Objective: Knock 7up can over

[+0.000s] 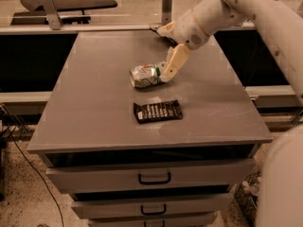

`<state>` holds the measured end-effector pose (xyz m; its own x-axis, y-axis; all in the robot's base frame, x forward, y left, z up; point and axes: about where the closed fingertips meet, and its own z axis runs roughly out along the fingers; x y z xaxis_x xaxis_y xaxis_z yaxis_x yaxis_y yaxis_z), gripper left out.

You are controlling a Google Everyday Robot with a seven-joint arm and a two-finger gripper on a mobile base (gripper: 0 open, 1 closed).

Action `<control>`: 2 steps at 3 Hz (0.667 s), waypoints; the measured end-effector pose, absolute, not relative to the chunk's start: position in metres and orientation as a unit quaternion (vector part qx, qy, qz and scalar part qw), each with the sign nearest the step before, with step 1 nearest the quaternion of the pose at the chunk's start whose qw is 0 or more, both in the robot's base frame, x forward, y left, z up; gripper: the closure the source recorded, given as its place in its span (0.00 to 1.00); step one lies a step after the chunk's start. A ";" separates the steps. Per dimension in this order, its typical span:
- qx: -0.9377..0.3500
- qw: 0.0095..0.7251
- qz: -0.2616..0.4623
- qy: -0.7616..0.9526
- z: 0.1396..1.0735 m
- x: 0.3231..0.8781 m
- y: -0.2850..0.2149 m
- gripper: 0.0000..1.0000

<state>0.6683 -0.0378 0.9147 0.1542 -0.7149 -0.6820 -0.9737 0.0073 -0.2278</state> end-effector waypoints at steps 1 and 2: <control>-0.631 0.394 0.185 0.642 0.929 0.675 -0.077 0.00; -0.631 0.392 0.183 0.643 0.927 0.676 -0.077 0.00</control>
Offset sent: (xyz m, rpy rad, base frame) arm 0.0061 -0.0368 0.0145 0.0961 -0.0370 -0.1067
